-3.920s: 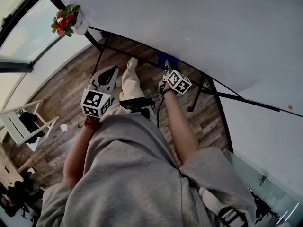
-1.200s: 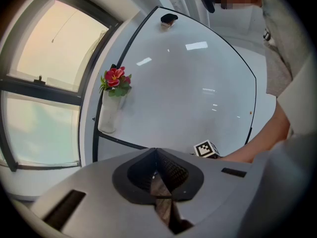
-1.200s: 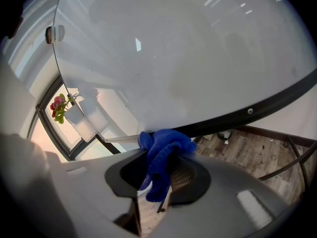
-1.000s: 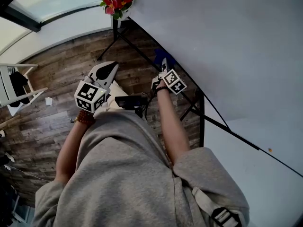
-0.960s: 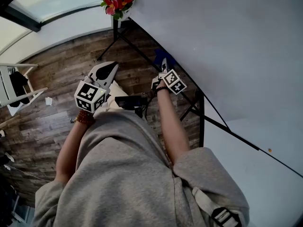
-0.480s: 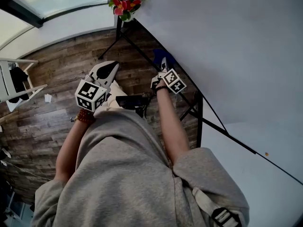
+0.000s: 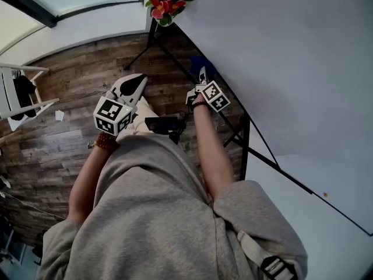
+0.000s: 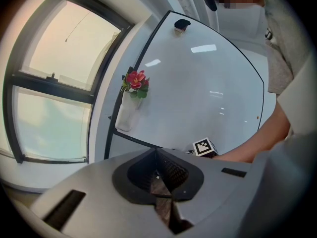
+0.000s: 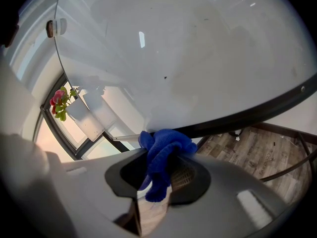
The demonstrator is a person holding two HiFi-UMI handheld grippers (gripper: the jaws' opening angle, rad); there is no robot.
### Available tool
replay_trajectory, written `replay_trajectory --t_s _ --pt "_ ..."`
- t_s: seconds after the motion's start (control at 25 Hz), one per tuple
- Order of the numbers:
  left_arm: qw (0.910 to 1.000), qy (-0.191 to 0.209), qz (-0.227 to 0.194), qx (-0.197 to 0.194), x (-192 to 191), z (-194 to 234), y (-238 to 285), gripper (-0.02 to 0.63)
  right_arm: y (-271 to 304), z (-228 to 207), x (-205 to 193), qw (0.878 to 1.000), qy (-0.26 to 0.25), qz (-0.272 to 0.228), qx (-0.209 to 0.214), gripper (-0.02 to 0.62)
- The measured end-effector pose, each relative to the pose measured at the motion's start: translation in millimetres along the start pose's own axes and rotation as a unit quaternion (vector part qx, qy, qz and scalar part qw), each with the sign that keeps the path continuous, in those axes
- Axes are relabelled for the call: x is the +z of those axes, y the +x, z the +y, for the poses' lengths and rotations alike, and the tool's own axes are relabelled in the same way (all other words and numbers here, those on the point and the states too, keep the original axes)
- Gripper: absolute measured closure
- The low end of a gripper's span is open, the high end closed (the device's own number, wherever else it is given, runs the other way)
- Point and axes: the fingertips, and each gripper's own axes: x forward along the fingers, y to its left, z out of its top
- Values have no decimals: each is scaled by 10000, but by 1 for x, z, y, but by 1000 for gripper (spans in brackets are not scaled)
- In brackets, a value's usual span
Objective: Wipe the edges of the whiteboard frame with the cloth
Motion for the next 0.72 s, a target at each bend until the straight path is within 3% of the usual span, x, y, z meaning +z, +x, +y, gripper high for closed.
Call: replay_trajectory --t_s 0.72 --pt "10000 -55 -52 24 7 24 -4 597 17 28 -4 9999 -6 109 106 488"
